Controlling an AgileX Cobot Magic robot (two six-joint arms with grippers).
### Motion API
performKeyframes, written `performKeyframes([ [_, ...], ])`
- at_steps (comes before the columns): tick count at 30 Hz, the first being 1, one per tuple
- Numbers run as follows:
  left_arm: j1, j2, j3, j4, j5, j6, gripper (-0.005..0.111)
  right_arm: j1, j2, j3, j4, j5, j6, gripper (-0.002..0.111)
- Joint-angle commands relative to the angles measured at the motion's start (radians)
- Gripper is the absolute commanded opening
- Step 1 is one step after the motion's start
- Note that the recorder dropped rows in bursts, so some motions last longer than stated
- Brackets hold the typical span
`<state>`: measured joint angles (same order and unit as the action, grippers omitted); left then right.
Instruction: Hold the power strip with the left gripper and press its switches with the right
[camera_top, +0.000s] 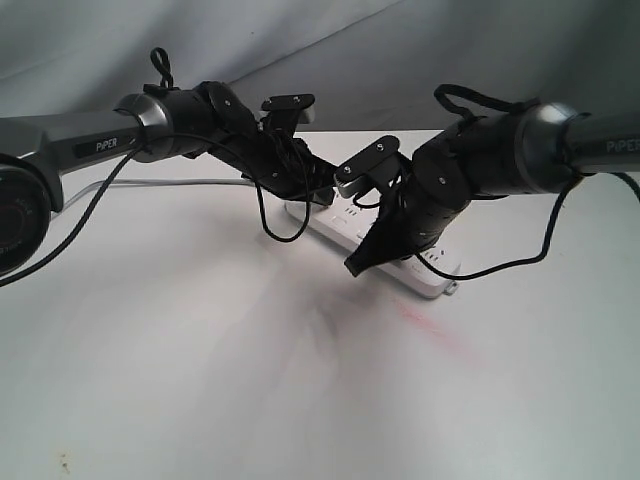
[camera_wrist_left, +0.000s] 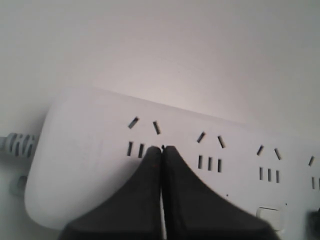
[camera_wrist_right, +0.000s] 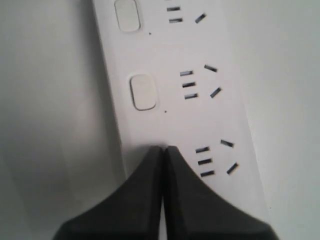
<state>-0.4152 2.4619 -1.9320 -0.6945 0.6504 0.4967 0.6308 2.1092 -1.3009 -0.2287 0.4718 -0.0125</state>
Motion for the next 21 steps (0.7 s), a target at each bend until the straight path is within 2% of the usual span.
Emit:
performKeyframes([
  [1, -0.003, 0.003, -0.002, -0.005, 0.005, 0.001, 0.0, 0.01, 0.095, 0.054, 0.047, 0.192, 0.012, 0.0],
  [11, -0.003, 0.003, -0.002, -0.005, 0.005, 0.001, 0.0, 0.008, -0.09, 0.054, 0.088, -0.003, 0.024, 0.0],
  [21, -0.003, 0.003, -0.002, -0.005, -0.007, 0.001, 0.0, 0.008, -0.107, 0.054, 0.102, -0.168, 0.081, 0.0],
])
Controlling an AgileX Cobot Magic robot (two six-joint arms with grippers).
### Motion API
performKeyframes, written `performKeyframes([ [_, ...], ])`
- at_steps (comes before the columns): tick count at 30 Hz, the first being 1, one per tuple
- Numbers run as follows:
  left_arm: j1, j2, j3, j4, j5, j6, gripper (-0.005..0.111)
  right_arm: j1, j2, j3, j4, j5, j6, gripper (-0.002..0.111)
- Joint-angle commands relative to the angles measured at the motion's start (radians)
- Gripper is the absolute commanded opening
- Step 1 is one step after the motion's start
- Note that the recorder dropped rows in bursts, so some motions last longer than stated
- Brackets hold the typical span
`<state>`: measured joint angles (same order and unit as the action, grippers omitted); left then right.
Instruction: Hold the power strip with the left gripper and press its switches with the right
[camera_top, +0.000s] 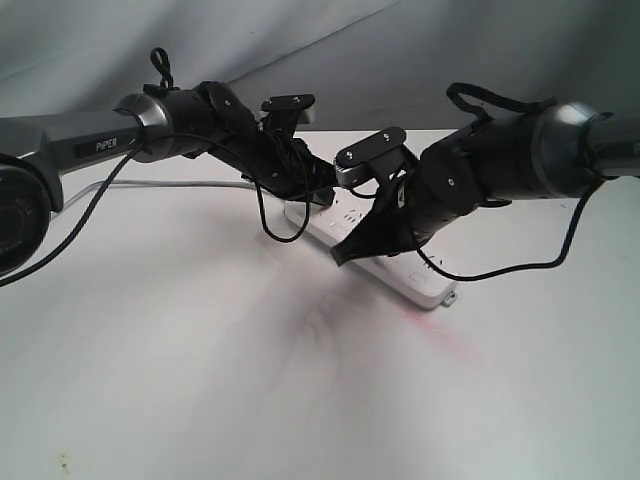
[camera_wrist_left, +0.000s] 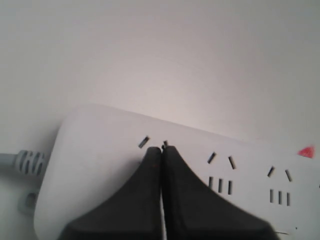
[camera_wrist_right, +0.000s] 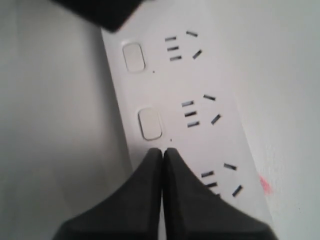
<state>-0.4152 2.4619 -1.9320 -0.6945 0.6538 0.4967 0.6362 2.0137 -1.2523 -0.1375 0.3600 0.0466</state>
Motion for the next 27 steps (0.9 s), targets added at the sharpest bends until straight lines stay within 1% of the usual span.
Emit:
performKeyframes([
  [1, -0.003, 0.003, -0.002, -0.005, -0.016, 0.001, 0.0, 0.003, -0.011, 0.005, 0.011, -0.06, 0.022, 0.0],
  [7, -0.003, 0.003, -0.002, -0.007, -0.043, -0.009, 0.0, 0.003, -0.011, 0.005, 0.011, -0.092, 0.022, 0.0],
  [12, -0.003, 0.003, -0.002, -0.007, -0.084, -0.097, 0.0, 0.003, -0.003, 0.005, 0.019, -0.118, 0.022, 0.0],
  [19, -0.003, 0.003, -0.002, -0.005, -0.079, -0.142, 0.0, 0.003, 0.018, 0.005, 0.019, -0.147, 0.022, 0.0],
  [22, -0.003, 0.003, -0.002, 0.003, -0.077, -0.221, 0.0, 0.003, 0.042, 0.005, 0.019, -0.145, 0.022, 0.0],
  [27, -0.003, 0.003, -0.002, 0.005, -0.07, -0.228, 0.0, 0.003, 0.053, 0.005, 0.019, -0.139, 0.022, 0.0],
])
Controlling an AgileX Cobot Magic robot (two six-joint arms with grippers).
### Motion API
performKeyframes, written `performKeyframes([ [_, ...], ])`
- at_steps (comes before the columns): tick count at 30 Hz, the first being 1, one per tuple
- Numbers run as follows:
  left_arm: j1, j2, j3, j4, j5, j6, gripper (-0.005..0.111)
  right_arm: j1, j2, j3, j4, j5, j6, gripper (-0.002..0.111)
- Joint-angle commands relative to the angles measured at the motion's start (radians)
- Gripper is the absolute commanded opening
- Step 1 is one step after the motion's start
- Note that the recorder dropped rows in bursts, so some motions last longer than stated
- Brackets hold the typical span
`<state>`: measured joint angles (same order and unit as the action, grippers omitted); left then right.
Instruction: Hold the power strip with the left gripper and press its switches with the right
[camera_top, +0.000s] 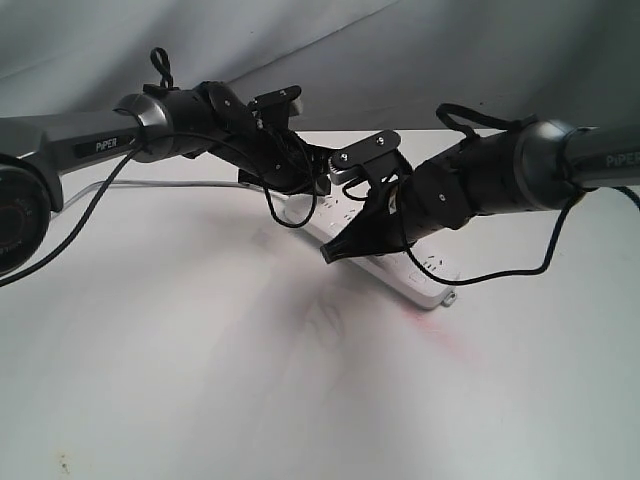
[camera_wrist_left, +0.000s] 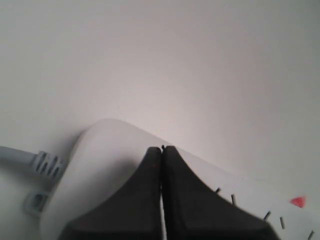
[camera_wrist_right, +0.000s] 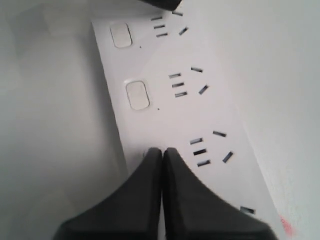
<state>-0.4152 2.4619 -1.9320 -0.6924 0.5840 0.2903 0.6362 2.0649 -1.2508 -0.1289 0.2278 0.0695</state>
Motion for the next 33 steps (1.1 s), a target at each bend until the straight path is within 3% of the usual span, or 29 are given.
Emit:
performKeyframes([
  [1, -0.003, 0.003, -0.002, 0.003, -0.001, -0.022, 0.0, 0.003, 0.002, 0.004, 0.01, -0.011, -0.001, 0.0],
  [24, -0.003, 0.003, -0.002, 0.003, 0.001, -0.022, 0.0, 0.003, 0.072, 0.004, 0.01, 0.04, -0.001, 0.0],
  [33, -0.003, 0.003, -0.002, 0.003, 0.001, -0.022, 0.0, 0.006, 0.089, 0.004, 0.01, 0.152, -0.07, 0.0],
])
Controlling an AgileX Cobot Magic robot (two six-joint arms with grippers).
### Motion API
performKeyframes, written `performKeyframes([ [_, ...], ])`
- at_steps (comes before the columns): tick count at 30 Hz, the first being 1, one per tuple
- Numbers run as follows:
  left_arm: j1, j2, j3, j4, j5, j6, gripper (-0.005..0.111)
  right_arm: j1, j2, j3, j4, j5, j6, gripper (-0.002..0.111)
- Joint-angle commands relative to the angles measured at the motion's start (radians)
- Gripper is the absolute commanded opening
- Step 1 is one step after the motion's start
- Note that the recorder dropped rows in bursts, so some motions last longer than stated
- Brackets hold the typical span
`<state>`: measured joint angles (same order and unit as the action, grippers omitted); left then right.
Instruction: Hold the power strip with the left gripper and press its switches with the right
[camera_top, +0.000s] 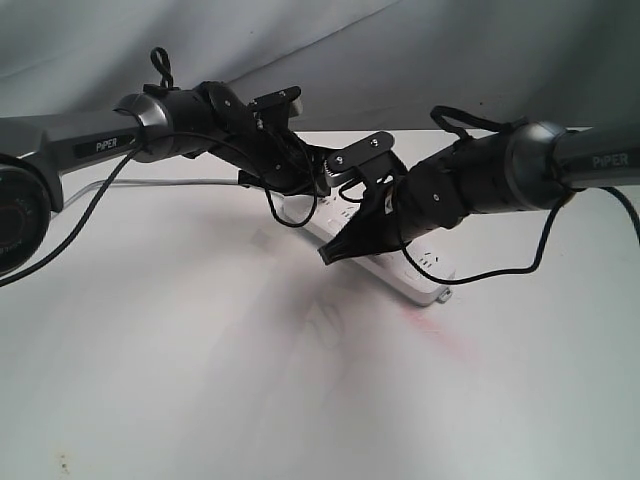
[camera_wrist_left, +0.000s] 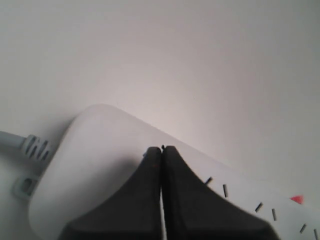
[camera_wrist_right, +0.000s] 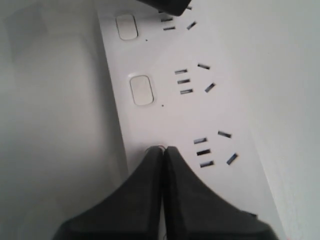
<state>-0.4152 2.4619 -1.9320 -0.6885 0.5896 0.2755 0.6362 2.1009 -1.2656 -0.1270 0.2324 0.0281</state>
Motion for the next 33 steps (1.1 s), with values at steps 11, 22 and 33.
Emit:
performKeyframes([
  [11, -0.003, 0.003, -0.002, -0.001, 0.005, -0.009, 0.0, 0.04, 0.143, 0.019, -0.093, 0.251, -0.028, 0.0],
  [22, -0.003, 0.003, -0.002, -0.001, 0.012, -0.009, 0.0, 0.054, 0.268, -0.173, -0.116, 0.617, -0.089, 0.0],
  [33, -0.003, 0.003, -0.002, -0.001, 0.013, -0.009, 0.0, 0.121, 0.268, -0.179, -0.157, 0.606, -0.124, 0.0],
])
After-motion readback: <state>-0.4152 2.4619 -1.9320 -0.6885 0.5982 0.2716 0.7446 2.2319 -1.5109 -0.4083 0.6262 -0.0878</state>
